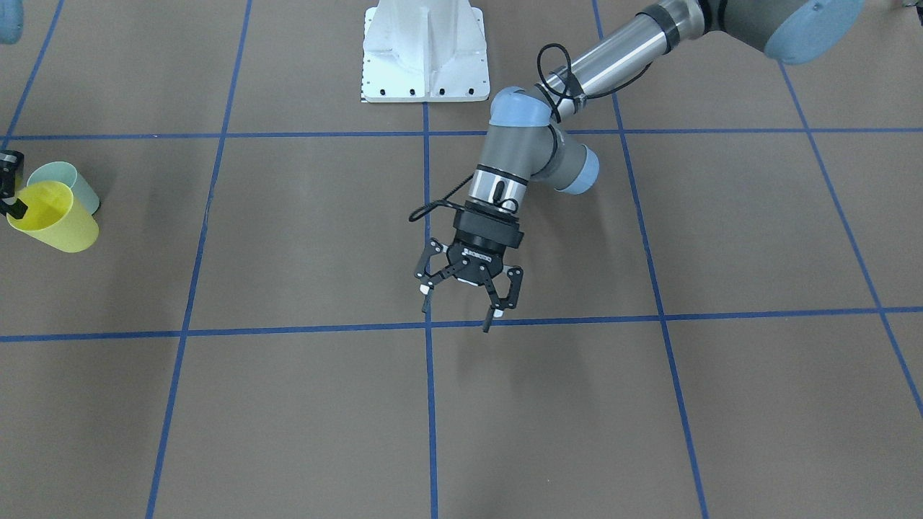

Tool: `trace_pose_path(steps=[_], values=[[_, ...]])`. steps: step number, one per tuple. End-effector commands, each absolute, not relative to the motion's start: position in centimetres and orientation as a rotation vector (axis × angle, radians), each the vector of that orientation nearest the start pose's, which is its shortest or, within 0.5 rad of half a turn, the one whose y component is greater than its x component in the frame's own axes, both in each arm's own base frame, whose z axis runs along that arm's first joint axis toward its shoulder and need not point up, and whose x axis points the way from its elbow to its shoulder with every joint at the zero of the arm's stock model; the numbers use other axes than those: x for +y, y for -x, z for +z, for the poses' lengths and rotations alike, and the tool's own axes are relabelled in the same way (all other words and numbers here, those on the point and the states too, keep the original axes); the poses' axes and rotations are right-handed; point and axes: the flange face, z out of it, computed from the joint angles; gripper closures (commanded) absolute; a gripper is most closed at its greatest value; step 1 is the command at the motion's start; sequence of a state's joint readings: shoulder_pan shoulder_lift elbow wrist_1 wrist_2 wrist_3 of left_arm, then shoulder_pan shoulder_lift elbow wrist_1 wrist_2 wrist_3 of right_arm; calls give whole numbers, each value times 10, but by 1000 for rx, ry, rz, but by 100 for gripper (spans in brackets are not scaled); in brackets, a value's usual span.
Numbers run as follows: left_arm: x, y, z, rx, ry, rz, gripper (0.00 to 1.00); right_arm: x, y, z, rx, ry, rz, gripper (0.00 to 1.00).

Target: Transfer and stack yellow cup on green cup

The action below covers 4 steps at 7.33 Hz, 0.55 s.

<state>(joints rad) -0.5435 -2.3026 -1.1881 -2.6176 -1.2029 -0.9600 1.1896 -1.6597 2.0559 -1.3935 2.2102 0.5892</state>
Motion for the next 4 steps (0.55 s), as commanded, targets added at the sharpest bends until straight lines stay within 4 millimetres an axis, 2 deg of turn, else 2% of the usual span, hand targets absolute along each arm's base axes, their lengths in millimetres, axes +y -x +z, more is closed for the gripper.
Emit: trace_pose_path(steps=[1,2,3,4], values=[[-611,-484,334,911,-805,-183,0,-393,70,499,-800,-239,-21,100],[-645,-444,349,870,-664,-172,0,-380,66,511,-806,-238,-22,100],[-670,-405,365,825,-536,-168,0,-370,63,518,-815,-221,-28,100],[-676,-369,396,762,-458,-101,0,-361,62,525,-832,-211,-35,100]])
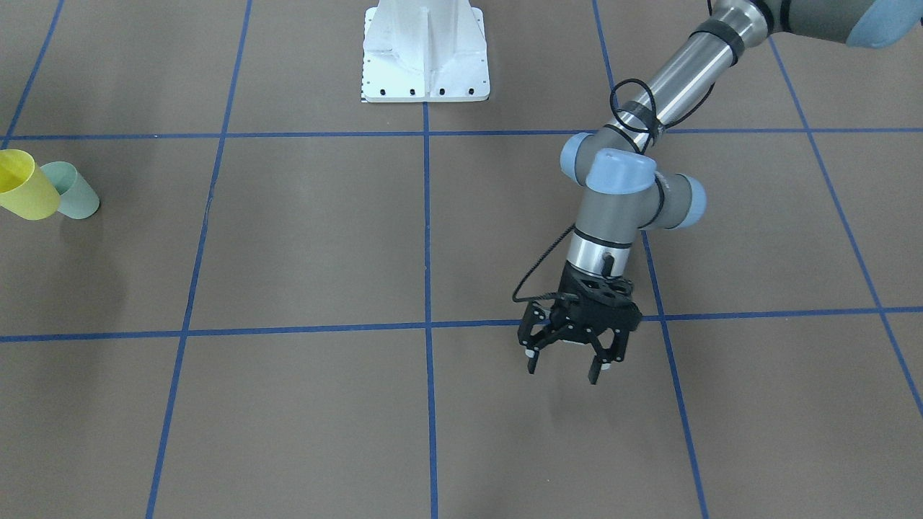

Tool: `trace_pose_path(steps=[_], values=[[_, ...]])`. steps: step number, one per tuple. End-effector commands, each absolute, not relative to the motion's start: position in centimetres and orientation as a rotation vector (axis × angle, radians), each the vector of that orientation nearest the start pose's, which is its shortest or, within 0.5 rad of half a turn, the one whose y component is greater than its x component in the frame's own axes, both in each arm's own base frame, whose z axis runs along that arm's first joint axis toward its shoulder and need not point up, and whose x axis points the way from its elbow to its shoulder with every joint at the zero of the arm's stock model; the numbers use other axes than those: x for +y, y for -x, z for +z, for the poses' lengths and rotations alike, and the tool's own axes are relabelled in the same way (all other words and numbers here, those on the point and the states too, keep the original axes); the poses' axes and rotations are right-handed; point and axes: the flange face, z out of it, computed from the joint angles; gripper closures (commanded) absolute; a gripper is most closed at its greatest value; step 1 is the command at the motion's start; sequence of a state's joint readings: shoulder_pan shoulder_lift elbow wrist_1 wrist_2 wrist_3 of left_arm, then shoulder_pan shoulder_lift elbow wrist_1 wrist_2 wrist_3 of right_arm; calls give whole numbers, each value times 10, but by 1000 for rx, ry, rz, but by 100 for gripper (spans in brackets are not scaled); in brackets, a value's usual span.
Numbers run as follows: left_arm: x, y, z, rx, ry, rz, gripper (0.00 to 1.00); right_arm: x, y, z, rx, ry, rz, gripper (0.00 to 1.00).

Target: Transfer and stack yellow cup on green cup

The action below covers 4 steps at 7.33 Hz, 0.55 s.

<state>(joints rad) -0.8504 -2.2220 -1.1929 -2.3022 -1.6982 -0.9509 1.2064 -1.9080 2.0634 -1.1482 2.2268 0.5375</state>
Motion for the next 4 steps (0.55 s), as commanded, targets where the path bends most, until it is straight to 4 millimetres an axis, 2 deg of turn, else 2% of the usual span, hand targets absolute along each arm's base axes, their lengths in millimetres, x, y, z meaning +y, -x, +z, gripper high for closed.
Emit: trace_pose_path(steps=[1,2,3,4], values=[[-682,-323,426,741,-410,-58,0,-359,62,530,-838,-208,-39,100],[-694,-275,440,775,-281,-80,0,-360,63,543,-835,-198,-37,100],[-698,-254,438,792,-228,-102,0,-362,65,550,-839,-204,-40,100],[-691,-250,442,792,-228,-100,0,-362,66,552,-841,-198,-39,100]])
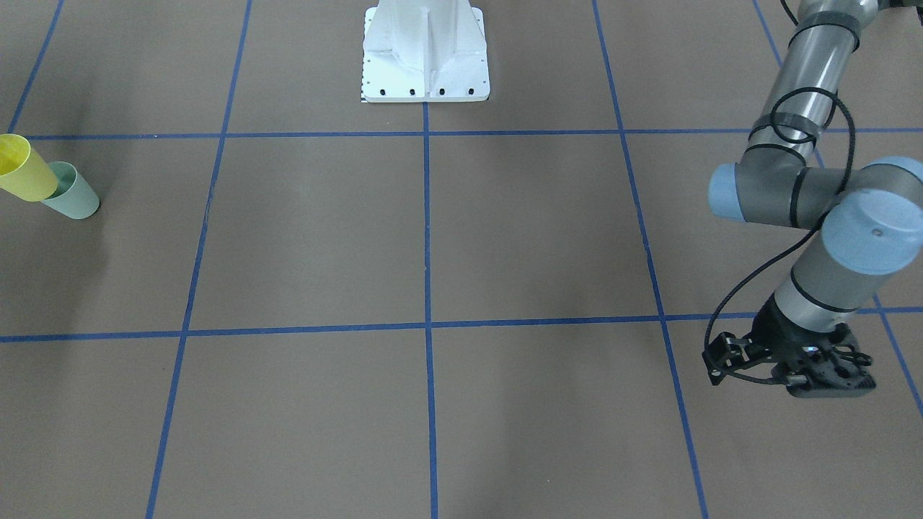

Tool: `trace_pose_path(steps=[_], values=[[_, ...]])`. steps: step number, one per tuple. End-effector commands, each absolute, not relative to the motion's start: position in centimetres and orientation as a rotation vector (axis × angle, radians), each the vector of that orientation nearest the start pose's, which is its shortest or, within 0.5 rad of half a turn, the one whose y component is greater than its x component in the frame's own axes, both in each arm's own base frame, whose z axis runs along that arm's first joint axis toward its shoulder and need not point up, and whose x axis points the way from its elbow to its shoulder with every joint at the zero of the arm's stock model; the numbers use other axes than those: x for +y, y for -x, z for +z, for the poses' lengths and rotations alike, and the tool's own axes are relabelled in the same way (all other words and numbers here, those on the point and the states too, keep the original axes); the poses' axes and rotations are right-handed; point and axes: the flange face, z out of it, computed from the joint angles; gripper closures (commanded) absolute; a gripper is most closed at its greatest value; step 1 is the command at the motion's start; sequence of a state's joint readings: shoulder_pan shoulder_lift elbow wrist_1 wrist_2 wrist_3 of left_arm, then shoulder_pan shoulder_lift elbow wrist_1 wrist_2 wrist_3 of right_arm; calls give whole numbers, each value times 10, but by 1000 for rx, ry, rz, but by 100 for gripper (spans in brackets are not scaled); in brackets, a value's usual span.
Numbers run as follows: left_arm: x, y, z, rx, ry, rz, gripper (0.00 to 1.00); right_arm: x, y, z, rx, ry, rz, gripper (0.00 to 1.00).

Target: Transfer and stack yellow cup on green cup

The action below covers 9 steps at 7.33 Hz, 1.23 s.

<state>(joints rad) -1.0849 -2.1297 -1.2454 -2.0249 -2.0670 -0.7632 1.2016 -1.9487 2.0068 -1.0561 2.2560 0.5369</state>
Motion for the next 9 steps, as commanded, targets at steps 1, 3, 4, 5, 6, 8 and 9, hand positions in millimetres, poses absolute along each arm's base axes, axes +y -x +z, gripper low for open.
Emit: trace_pose_path(steps=[1,3,4,5,6,8,9], values=[[-690,-249,443,790,-231,-101,0,-361,67,550,-862,-185,-43,100],[-690,-248,441,794,-232,-100,0,-358,69,558,-868,-163,-48,100],[-690,-248,440,791,-238,-100,0,-358,70,560,-874,-155,-54,100],[-688,-247,435,797,-245,-98,0,-357,71,561,-876,-149,-56,100],[-688,-247,433,797,-246,-98,0,-356,73,561,-877,-145,-60,100],[-688,-247,432,799,-249,-97,0,-356,75,566,-873,-136,-61,100],[-688,-246,431,801,-250,-97,0,-357,78,565,-874,-134,-68,94]])
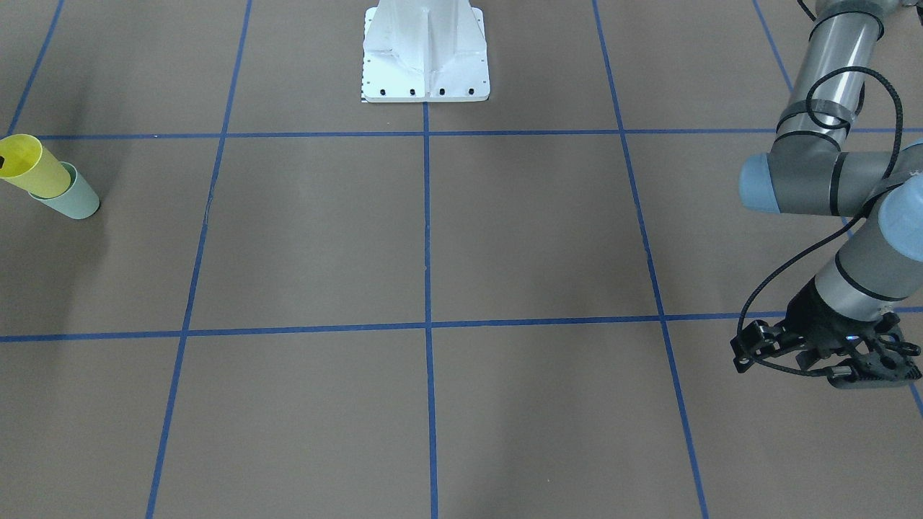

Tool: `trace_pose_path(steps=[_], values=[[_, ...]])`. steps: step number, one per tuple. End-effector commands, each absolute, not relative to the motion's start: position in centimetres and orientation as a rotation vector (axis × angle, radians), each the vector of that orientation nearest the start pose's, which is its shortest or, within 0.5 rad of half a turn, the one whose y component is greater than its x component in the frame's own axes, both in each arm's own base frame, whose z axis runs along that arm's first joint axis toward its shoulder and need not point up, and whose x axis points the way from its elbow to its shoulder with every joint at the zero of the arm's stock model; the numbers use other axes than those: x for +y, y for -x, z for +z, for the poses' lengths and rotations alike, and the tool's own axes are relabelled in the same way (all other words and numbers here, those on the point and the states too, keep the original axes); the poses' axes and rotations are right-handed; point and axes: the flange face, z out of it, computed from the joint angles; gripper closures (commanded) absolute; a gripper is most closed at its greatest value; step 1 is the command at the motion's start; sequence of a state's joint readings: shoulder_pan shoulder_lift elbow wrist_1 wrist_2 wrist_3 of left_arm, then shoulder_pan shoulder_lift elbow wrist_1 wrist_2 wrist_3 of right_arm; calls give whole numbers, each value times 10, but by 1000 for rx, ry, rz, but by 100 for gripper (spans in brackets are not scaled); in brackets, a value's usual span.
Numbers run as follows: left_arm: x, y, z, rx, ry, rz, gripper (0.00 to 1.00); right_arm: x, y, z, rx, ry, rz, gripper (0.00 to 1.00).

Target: Transfer and stack yellow cup on green cup

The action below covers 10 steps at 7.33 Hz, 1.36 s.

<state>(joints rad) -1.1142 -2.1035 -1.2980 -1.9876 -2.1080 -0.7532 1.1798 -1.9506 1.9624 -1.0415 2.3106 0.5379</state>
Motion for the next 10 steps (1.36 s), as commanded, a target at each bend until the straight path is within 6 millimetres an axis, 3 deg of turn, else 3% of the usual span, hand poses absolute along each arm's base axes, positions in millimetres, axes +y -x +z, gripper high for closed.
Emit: trace_pose_path(steps=[1,2,4,5,6,7,8,9,10], values=[[-688,-245,430,804,-250,-97,0,-357,83,568,-874,-125,-75,50],[-689,-243,429,805,-252,-99,0,-358,87,567,-875,-123,-82,0],[-686,-230,438,797,-260,-74,0,-358,86,569,-870,-122,-82,0],[-682,-216,448,803,-261,-49,0,-362,87,566,-867,-135,-83,0],[-681,-186,459,828,-260,-10,0,-370,90,565,-868,-147,-87,0],[-666,-151,491,818,-273,56,0,-388,97,564,-861,-163,-87,0],[-651,-129,515,820,-273,91,0,-410,101,567,-834,-186,-75,0],[-623,-98,539,869,-247,76,0,-442,106,569,-823,-202,-58,0],[-588,-77,545,878,-254,63,0,-473,102,561,-817,-194,-25,0]])
